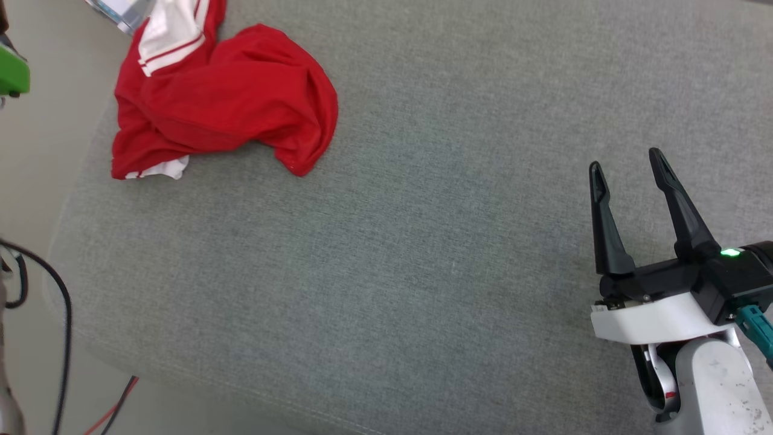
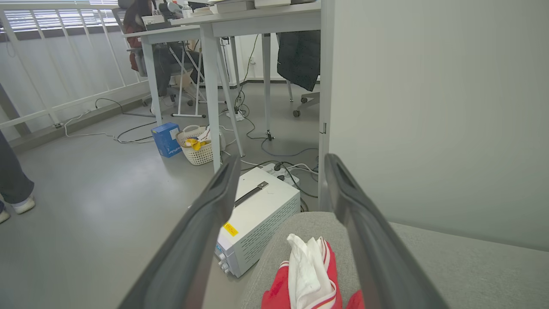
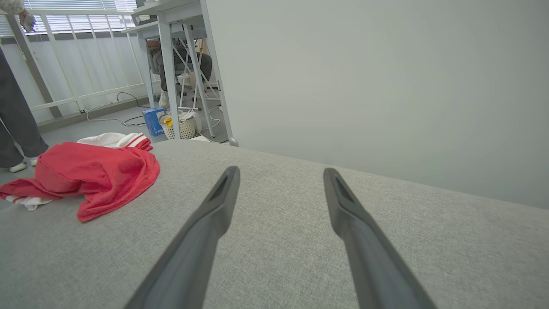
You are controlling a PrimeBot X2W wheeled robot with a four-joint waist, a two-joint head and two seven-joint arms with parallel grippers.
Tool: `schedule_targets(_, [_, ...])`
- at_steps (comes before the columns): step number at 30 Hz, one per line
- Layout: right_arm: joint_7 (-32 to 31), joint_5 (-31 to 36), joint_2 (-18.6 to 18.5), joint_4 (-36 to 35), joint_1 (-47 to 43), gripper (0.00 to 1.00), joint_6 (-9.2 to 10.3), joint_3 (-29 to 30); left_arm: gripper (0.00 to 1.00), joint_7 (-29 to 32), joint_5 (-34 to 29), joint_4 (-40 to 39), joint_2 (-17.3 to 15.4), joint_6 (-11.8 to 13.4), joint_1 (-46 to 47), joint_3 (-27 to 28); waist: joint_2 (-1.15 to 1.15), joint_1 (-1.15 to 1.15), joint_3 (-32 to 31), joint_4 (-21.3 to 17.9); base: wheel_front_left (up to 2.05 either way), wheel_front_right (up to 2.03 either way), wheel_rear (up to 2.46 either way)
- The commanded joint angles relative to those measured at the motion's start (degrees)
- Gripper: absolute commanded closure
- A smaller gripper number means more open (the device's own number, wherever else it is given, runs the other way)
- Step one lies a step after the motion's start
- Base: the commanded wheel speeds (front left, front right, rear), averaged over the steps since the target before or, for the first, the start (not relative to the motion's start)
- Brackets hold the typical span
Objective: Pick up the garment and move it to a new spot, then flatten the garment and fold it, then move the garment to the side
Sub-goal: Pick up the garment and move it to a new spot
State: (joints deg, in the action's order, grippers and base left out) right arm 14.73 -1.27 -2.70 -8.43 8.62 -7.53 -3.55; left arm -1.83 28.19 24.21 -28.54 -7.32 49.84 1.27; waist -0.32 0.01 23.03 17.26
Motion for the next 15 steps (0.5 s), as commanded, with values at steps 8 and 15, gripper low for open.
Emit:
schedule_targets(8, [0.27, 1.0, -0.23, -1.69, 3.42, 0.0, 0.04, -1.3, 0.0, 23.6, 16.49, 4.37, -7.79, -0.16, 7.44, -12.82, 0.32, -0.01, 6.87, -3.1, 0.0, 0.0, 0.0])
schedule_targets(15, [0.27, 1.04, -0.51, -3.43, 4.66, 0.0, 0.04, -2.11, 0.0, 36.91, 23.91, 6.21, -12.67, -0.16, 8.94, -20.63, 0.32, -0.01, 9.82, -4.95, 0.0, 0.0, 0.0])
